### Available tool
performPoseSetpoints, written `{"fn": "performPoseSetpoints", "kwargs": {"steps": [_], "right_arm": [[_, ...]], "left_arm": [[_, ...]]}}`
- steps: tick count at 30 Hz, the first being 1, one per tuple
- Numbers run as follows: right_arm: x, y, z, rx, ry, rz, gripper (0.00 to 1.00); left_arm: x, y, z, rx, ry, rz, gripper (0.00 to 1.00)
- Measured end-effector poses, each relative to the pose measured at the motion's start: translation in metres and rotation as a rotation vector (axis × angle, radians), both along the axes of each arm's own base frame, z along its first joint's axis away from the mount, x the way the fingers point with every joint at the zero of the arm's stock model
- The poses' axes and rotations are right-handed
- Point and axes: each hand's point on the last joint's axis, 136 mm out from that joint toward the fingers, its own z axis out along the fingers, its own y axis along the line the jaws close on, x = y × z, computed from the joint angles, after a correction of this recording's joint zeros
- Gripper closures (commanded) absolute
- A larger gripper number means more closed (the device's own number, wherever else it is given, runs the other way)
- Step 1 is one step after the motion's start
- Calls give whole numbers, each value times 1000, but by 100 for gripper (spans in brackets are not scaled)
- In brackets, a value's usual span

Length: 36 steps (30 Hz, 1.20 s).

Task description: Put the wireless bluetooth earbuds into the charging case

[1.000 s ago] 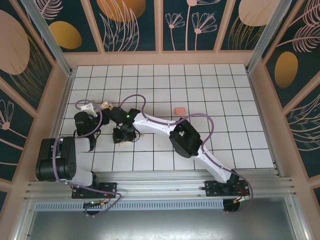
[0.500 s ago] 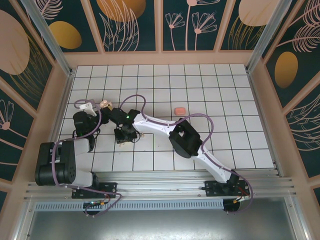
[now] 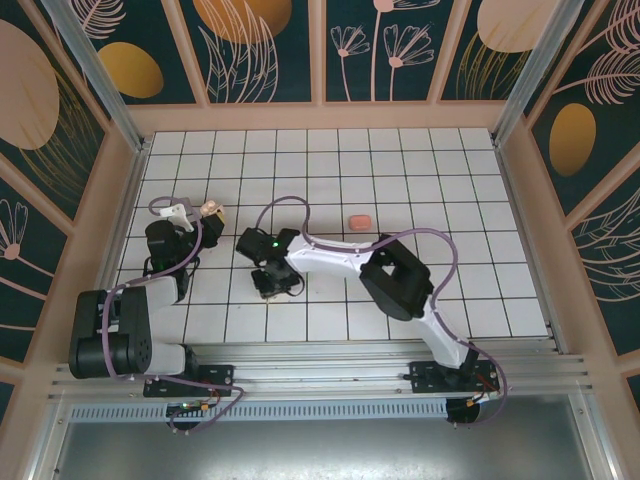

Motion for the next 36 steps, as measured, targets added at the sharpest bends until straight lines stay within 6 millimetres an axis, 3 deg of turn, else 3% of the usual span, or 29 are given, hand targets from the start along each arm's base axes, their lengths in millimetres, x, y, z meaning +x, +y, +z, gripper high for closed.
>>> {"fn": "performPoseSetpoints", "kwargs": {"steps": [5,11,15,25,31,36], "right_arm": [[-6,-51,-2,-16,20,47,77],[10,-111,-7,-53,23,88,77],[17,-135,-10,-67,17,146,77],[27,-152,-11,-59,1,316,75],[41,-166,-3,-83,3,298,56],[53,-158,23,-57,-19,252,54]], "left_arm": [[1,-3,2,-5,-1,-18,87],[2,-5,6,-9,1,-37,87],[3,-7,8,-7,-8,-49,87],[-1,-15,10,-4,-20,-104,87],[-1,-25,14,5,-33,-135,87],[-3,-42,18,20,-35,-183,87]]}}
